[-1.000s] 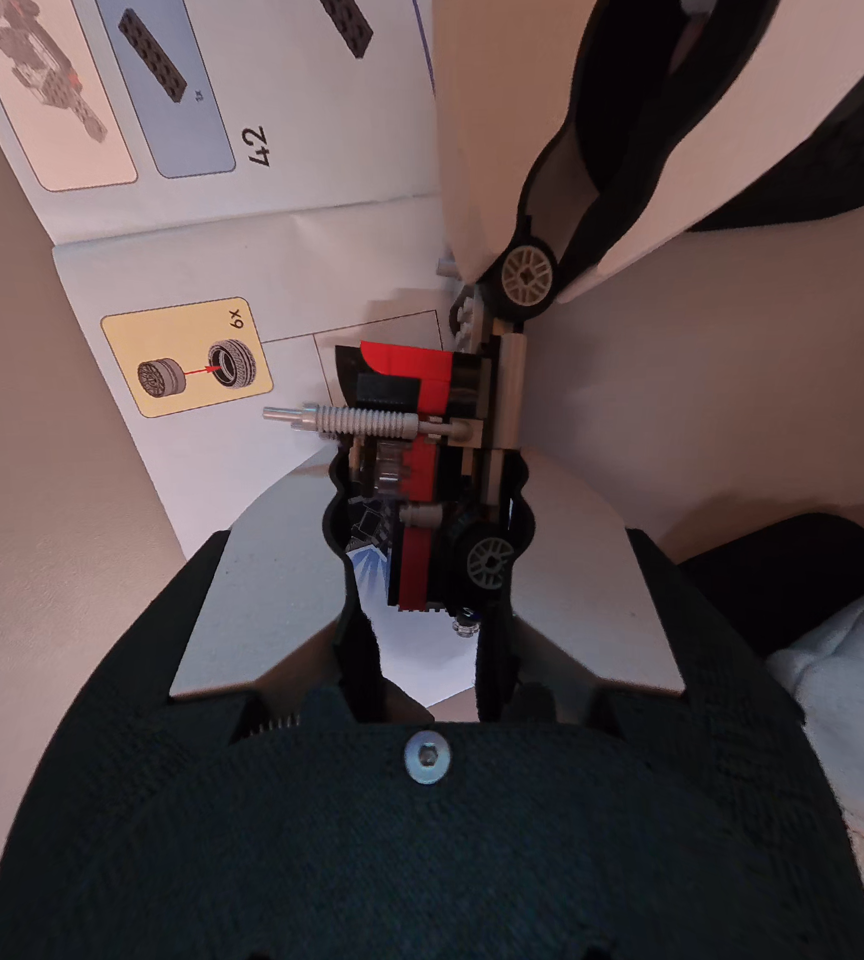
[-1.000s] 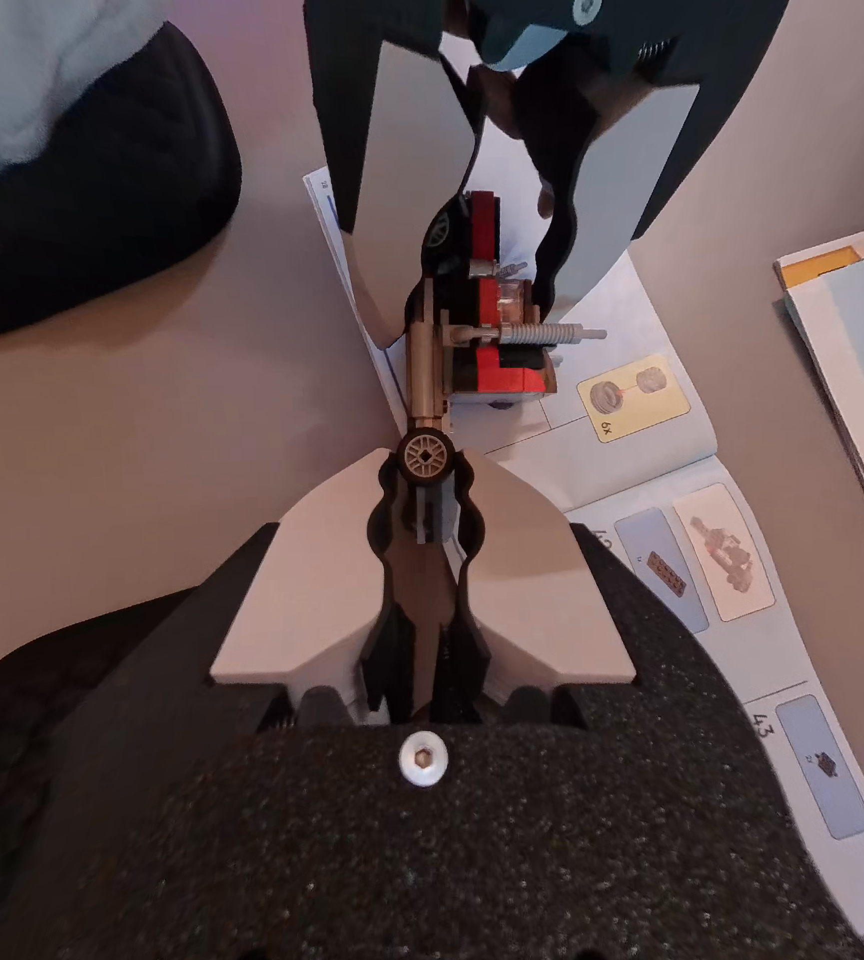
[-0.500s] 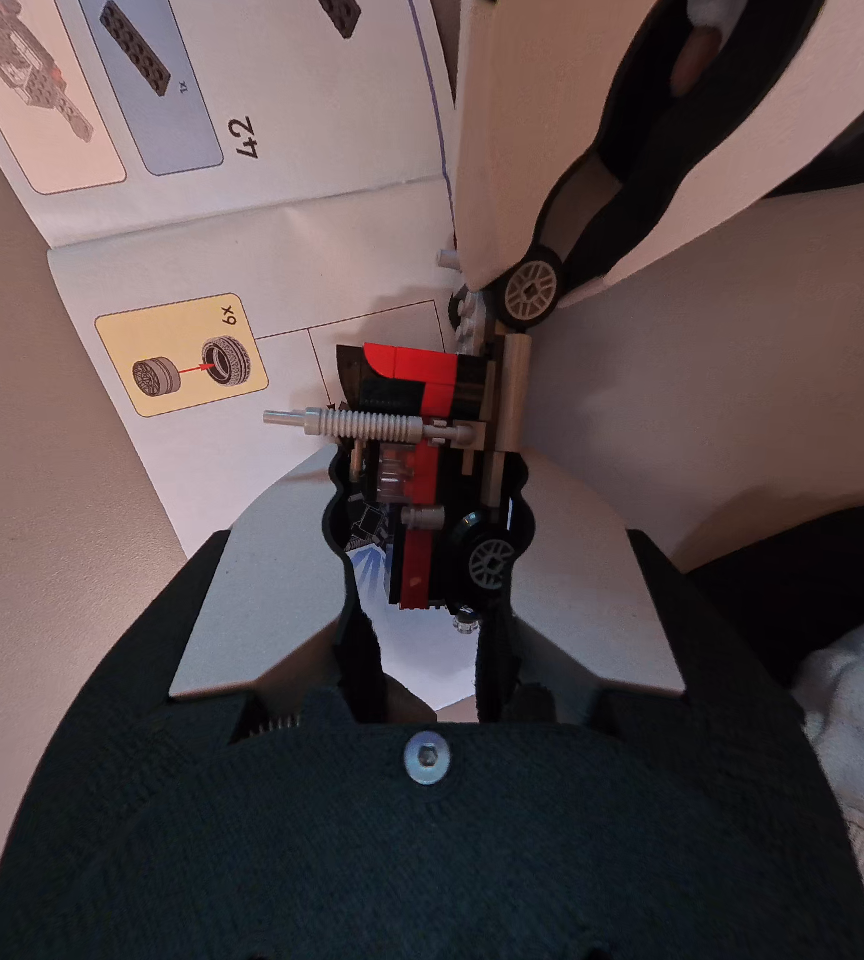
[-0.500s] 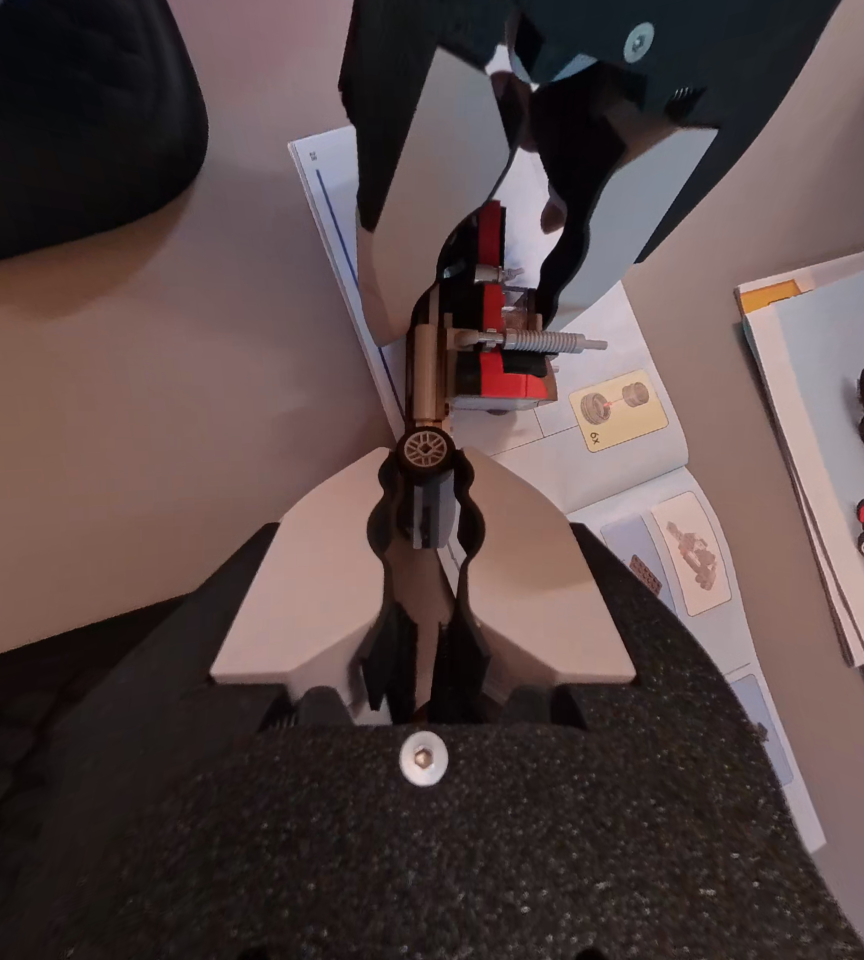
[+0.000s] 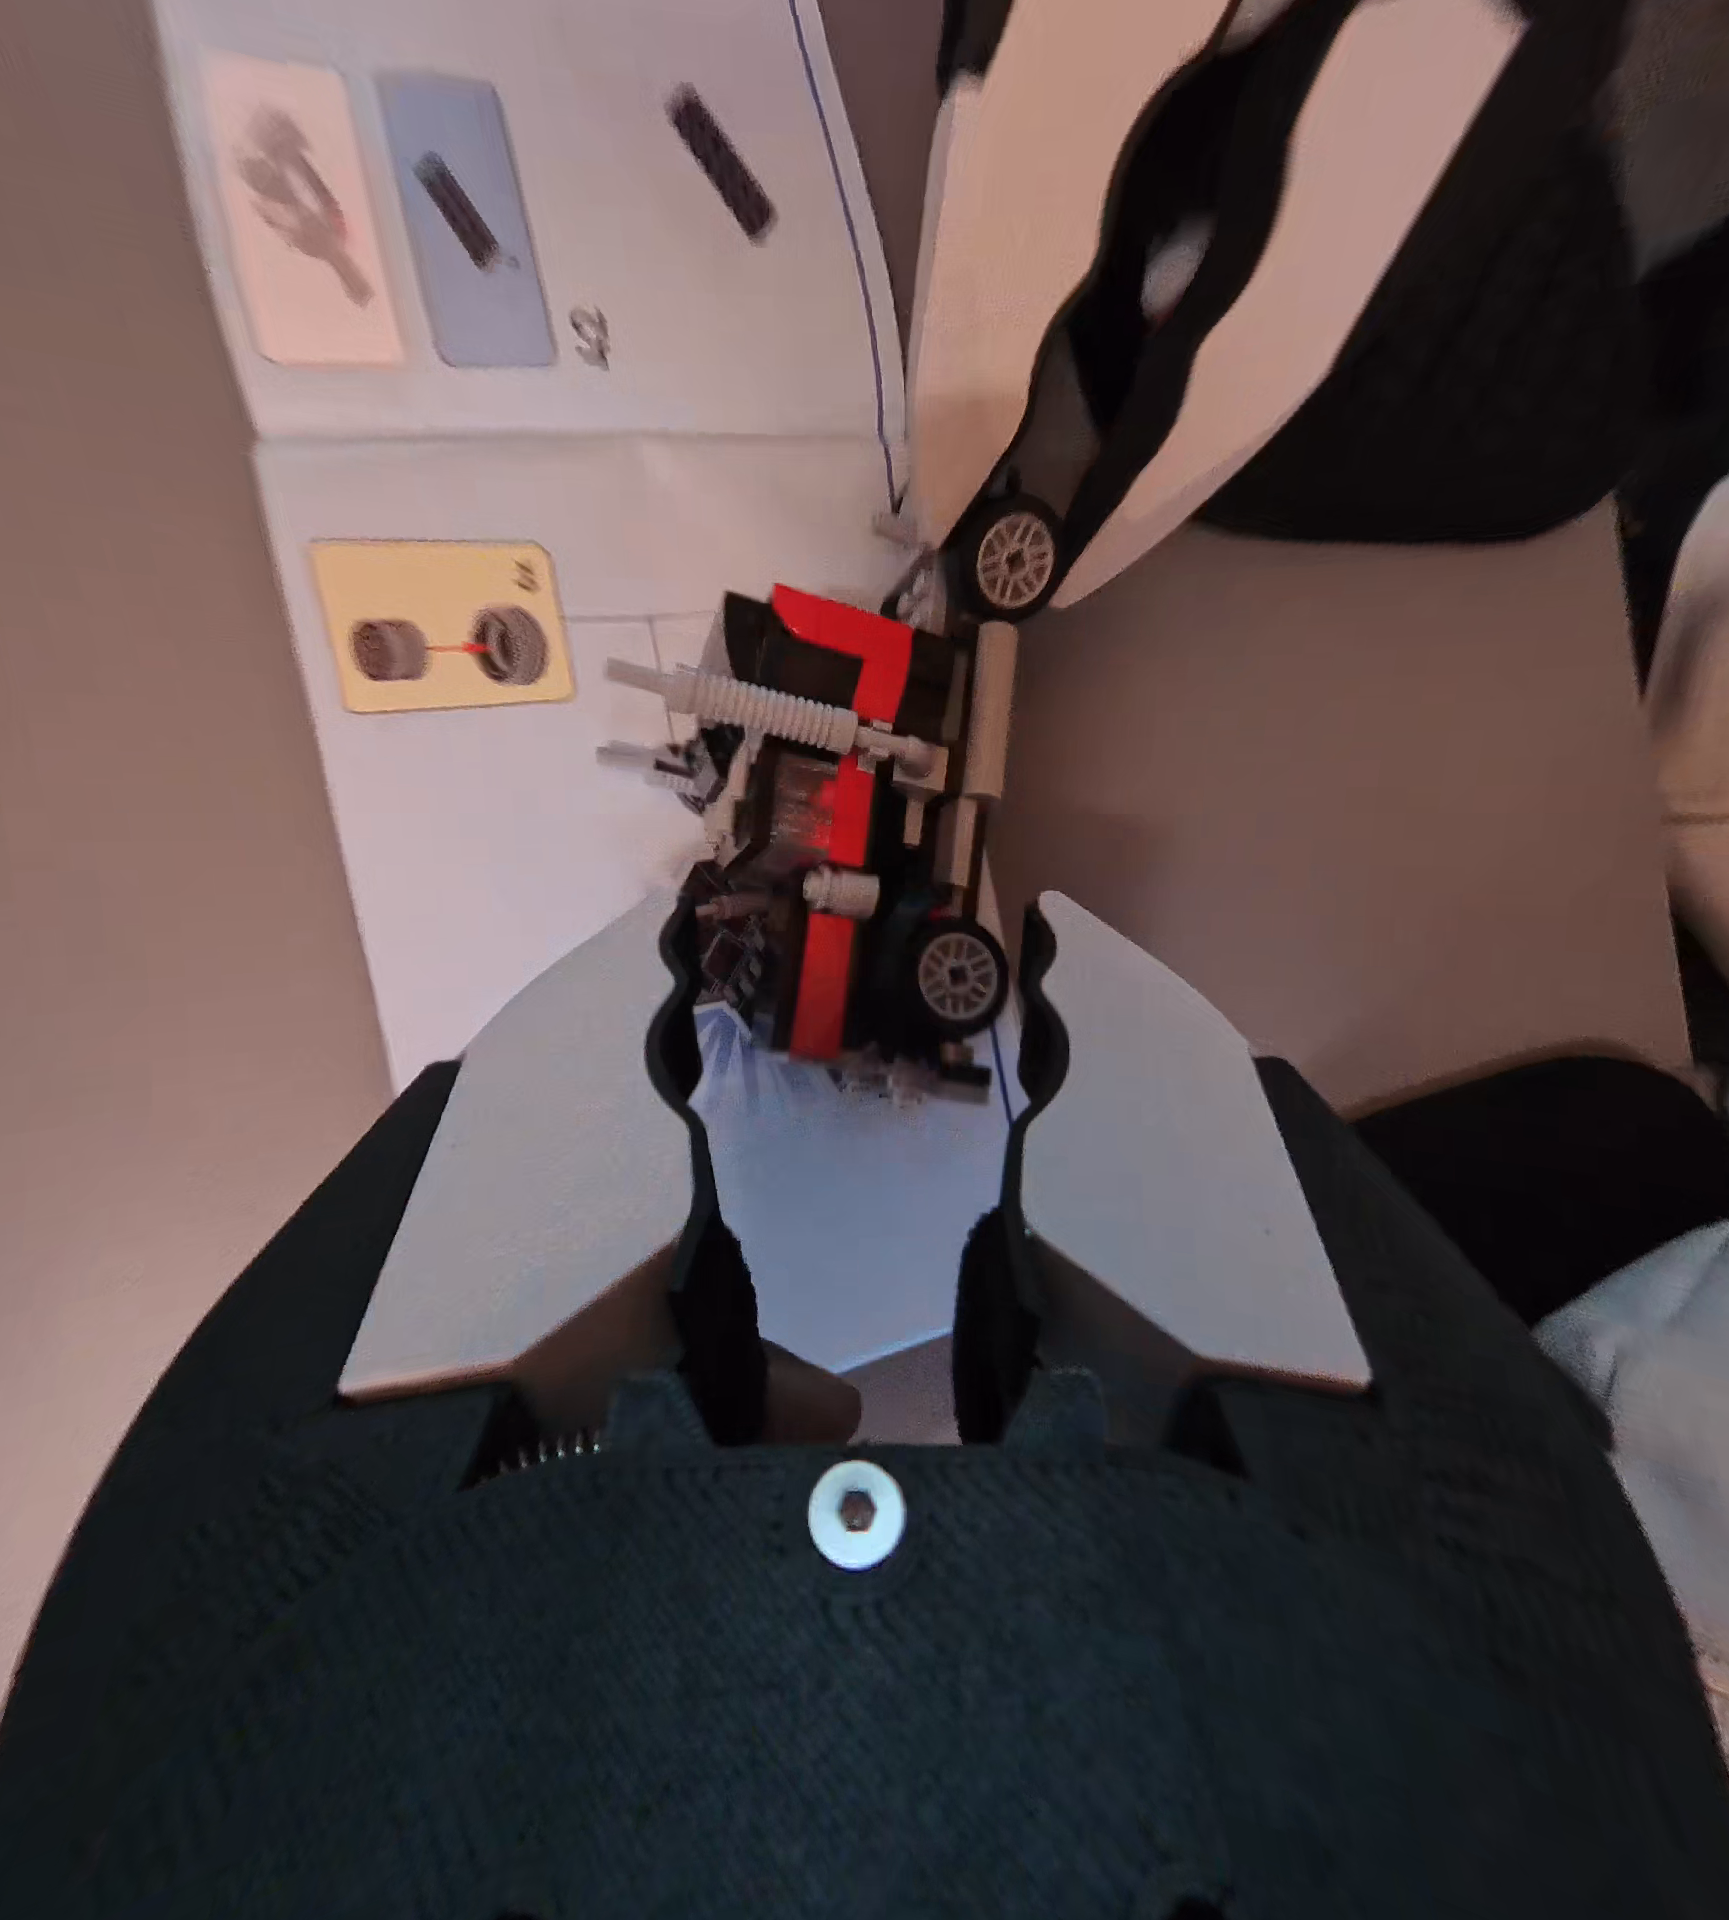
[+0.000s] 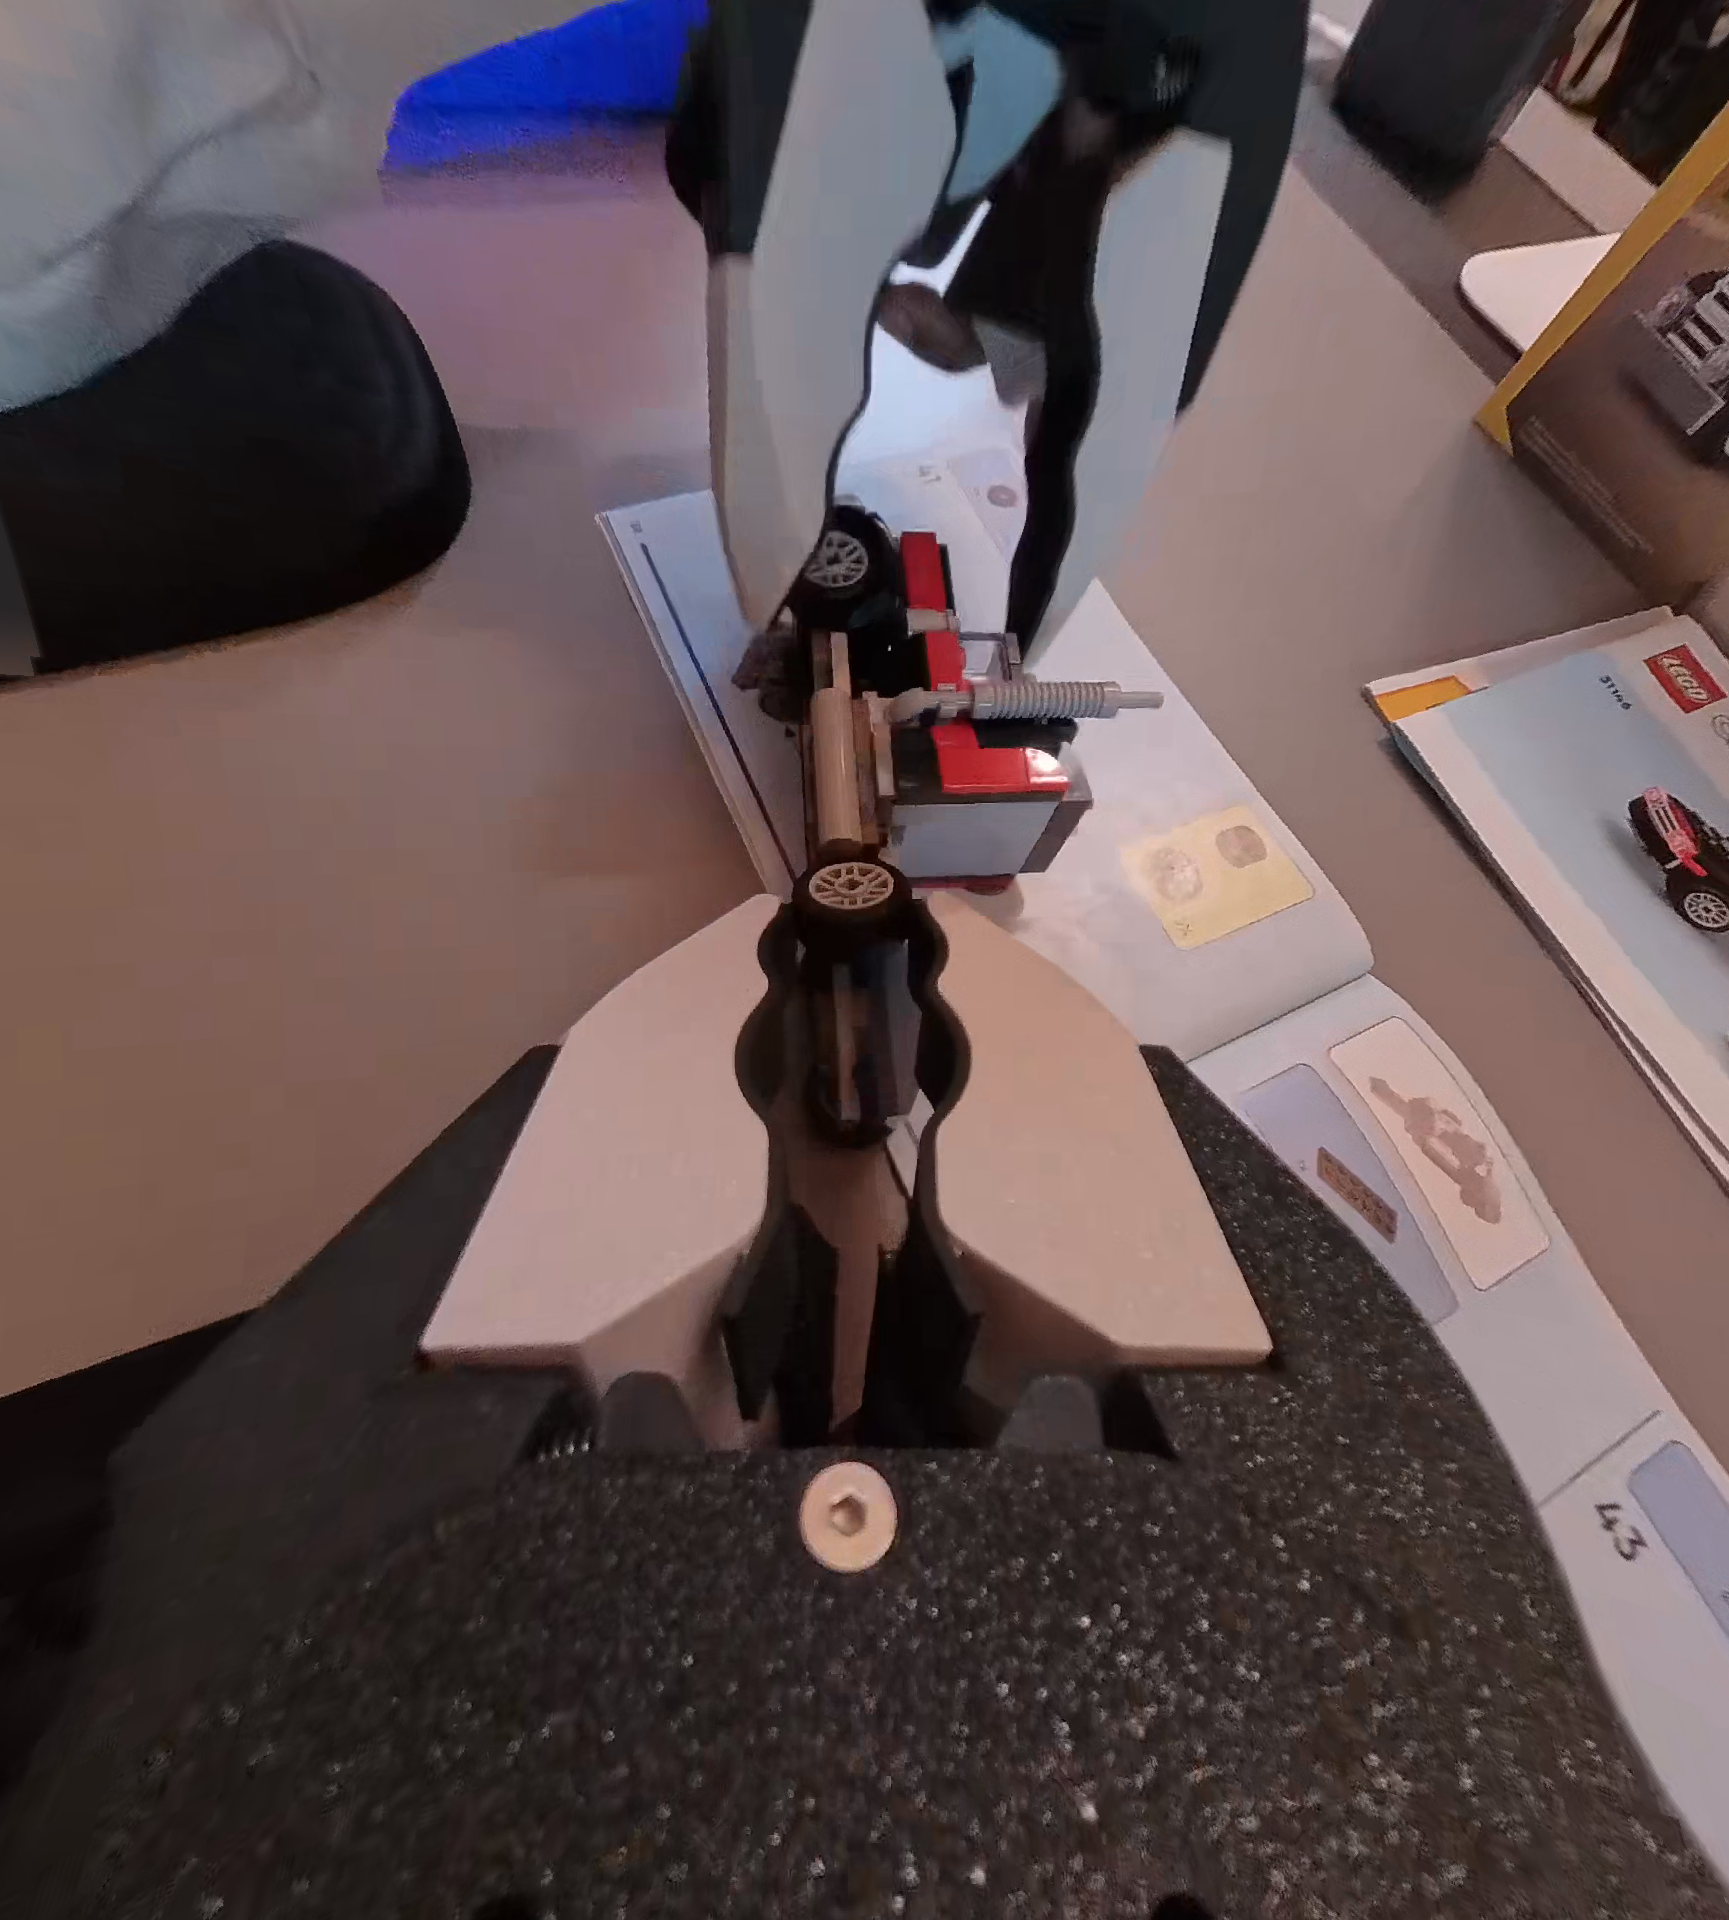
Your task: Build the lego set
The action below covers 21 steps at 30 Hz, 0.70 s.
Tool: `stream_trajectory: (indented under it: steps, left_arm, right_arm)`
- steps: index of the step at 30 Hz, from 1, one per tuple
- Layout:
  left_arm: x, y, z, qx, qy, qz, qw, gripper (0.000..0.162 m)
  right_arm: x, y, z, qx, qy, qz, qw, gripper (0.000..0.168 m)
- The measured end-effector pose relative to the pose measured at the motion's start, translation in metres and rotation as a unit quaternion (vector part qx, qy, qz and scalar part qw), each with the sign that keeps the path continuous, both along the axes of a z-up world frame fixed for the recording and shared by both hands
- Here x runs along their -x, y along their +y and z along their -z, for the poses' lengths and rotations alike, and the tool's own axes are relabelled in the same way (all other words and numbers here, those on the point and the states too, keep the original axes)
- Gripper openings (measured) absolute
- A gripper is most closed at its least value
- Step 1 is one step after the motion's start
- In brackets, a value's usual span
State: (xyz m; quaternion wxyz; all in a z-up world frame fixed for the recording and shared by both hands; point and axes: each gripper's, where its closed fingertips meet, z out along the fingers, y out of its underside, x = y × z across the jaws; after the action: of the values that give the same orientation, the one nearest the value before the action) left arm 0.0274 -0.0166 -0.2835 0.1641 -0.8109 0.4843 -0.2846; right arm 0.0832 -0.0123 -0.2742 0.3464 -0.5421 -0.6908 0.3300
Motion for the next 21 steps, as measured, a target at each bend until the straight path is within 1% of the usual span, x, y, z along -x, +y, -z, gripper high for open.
stream_trajectory:
  steps: [1,2,4,5,6,7,8,9,10,11,13,19,21]
  left_arm:
    - [0.002,0.002,-0.011,-0.026,-0.024,-0.014,0.999,0.056]
    - [0.002,0.005,-0.026,-0.066,-0.054,-0.027,0.996,0.048]
    - [-0.009,0.013,-0.06,-0.172,-0.117,-0.054,0.977,0.021]
    - [-0.02,0.007,-0.073,-0.216,-0.148,-0.051,0.964,0.012]
    - [-0.031,0.001,-0.078,-0.263,-0.162,-0.045,0.95,0.004]
    - [-0.037,0.003,-0.078,-0.315,-0.147,-0.063,0.936,0.001]
    - [-0.039,0.007,-0.073,-0.349,-0.116,-0.082,0.926,0.001]
    - [-0.038,0.008,-0.064,-0.356,-0.083,-0.089,0.927,0.001]
    - [-0.037,0.008,-0.055,-0.344,-0.061,-0.092,0.933,0.001]
    - [-0.038,0.007,-0.048,-0.326,-0.057,-0.092,0.939,0.0]
    - [-0.047,0.004,-0.038,-0.294,-0.07,-0.078,0.95,0.0]
    - [-0.062,0.007,-0.025,-0.277,-0.053,-0.048,0.958,0.0]
    - [-0.066,0.004,-0.024,-0.267,-0.062,-0.034,0.961,0.0]
  right_arm:
    - [0.0,0.0,0.0,0.004,0.008,0.0,1.0,0.021]
    - [0.0,-0.001,0.0,0.005,0.013,0.0,1.0,0.021]
    - [0.0,0.0,0.0,0.004,0.02,-0.001,1.0,0.021]
    - [0.0,0.0,0.0,0.009,0.025,-0.002,1.0,0.021]
    - [0.0,0.001,-0.001,0.014,0.03,-0.003,0.999,0.021]
    - [0.0,0.001,-0.001,0.016,0.036,-0.003,0.999,0.021]
    - [0.0,0.001,-0.001,0.019,0.04,-0.004,0.999,0.021]
    - [0.0,0.001,-0.001,0.02,0.043,-0.005,0.999,0.021]
    - [0.0,0.001,-0.001,0.02,0.044,-0.005,0.999,0.021]
    - [0.0,0.001,-0.001,0.017,0.044,-0.006,0.999,0.021]
    - [0.0,-0.001,0.0,0.017,0.045,-0.01,0.999,0.021]
    - [0.0,0.0,0.0,0.024,0.048,-0.011,0.999,0.021]
    - [0.0,0.0,0.0,0.025,0.047,-0.01,0.999,0.021]
